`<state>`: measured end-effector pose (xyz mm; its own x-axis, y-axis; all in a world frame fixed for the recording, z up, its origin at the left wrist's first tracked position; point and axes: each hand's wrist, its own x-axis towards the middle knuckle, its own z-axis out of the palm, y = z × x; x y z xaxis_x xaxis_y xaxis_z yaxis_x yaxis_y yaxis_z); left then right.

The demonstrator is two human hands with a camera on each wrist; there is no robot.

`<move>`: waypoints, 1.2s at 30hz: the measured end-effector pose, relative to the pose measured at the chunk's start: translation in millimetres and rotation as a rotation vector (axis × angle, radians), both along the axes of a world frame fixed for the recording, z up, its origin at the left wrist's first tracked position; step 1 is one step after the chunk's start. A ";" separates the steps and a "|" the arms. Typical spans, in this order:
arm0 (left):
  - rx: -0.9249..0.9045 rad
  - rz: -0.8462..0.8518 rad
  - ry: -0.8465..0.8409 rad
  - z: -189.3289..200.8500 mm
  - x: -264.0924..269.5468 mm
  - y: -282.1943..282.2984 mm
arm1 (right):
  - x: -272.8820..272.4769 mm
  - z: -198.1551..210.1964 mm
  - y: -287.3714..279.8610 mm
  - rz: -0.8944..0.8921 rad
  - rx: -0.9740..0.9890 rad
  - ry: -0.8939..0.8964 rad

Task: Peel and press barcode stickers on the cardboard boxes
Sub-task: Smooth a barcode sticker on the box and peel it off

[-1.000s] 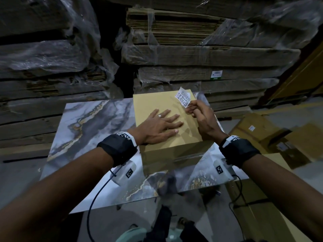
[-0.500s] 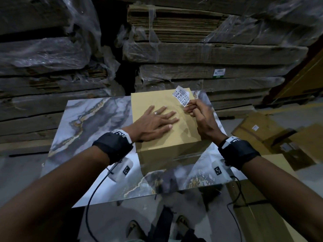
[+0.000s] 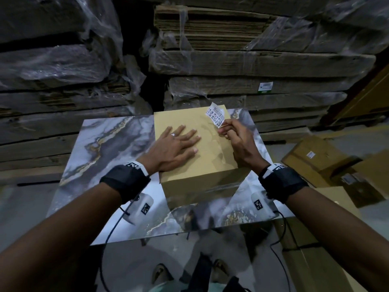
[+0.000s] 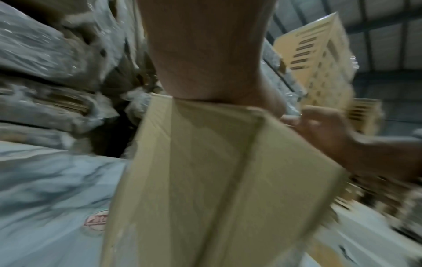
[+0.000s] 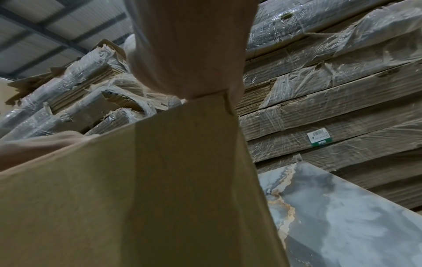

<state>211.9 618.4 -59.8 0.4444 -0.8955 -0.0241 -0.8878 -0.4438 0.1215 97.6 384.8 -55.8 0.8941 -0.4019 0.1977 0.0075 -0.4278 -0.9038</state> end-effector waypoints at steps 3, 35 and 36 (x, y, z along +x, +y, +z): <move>-0.009 -0.151 0.040 1.9 -23.8 -0.7 | 0.8 -1.0 -1.0 -0.002 0.000 -0.001; 0.004 -0.210 0.023 3.4 12.1 12.9 | -3.0 3.6 7.2 -0.026 -0.025 0.006; 0.009 -0.160 0.010 3.1 16.8 12.5 | -3.0 3.9 8.3 -0.027 -0.019 0.006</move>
<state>228.6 630.9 -56.7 0.2957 -0.9546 -0.0362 -0.9460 -0.2979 0.1276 94.6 393.1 -51.9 0.8842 -0.4220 0.2003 -0.0094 -0.4448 -0.8956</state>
